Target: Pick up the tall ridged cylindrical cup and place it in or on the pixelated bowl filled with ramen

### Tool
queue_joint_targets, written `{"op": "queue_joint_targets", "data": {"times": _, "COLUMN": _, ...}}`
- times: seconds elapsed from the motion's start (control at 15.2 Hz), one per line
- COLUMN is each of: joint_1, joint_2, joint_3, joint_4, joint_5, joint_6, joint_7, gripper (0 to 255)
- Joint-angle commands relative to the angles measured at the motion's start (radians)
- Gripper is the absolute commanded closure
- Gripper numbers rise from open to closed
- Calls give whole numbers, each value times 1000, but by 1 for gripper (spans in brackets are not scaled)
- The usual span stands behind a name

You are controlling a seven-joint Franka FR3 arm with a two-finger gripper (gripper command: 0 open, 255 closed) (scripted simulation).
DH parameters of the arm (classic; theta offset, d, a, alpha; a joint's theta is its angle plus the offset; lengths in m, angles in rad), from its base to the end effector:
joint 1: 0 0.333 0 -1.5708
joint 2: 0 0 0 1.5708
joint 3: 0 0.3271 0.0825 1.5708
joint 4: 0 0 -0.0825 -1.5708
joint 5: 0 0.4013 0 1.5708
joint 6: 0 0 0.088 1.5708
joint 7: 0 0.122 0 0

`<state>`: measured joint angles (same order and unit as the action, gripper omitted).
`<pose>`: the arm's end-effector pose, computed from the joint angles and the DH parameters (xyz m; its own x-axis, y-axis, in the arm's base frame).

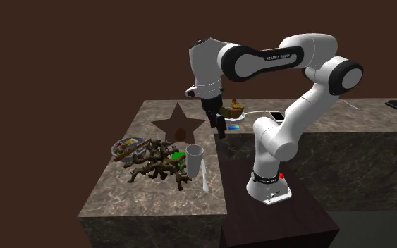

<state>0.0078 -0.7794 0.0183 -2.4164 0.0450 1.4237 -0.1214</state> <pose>0.2946 0.0148 0.5416 0.9677 0.1451 -0.2062 0.1360 -0.9890 -0.0574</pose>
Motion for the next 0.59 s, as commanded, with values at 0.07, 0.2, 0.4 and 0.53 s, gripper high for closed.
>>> {"op": "queue_joint_targets", "data": {"times": 0.07, "joint_1": 10, "joint_2": -22, "joint_3": -5, "joint_4": -46, "joint_5": -23, "joint_6": 49, "joint_7": -42, "gripper": 0}}
{"op": "queue_joint_targets", "data": {"times": 0.2, "joint_1": 28, "joint_2": -62, "joint_3": -19, "joint_4": -134, "joint_5": -68, "joint_6": 152, "joint_7": -124, "gripper": 0}}
{"op": "queue_joint_targets", "data": {"times": 0.4, "joint_1": 51, "joint_2": -106, "joint_3": -48, "joint_4": -260, "joint_5": -137, "joint_6": 320, "joint_7": -241, "gripper": 0}}
{"op": "queue_joint_targets", "data": {"times": 0.53, "joint_1": 61, "joint_2": -121, "joint_3": -73, "joint_4": -337, "joint_5": -186, "joint_6": 441, "joint_7": -318, "gripper": 0}}
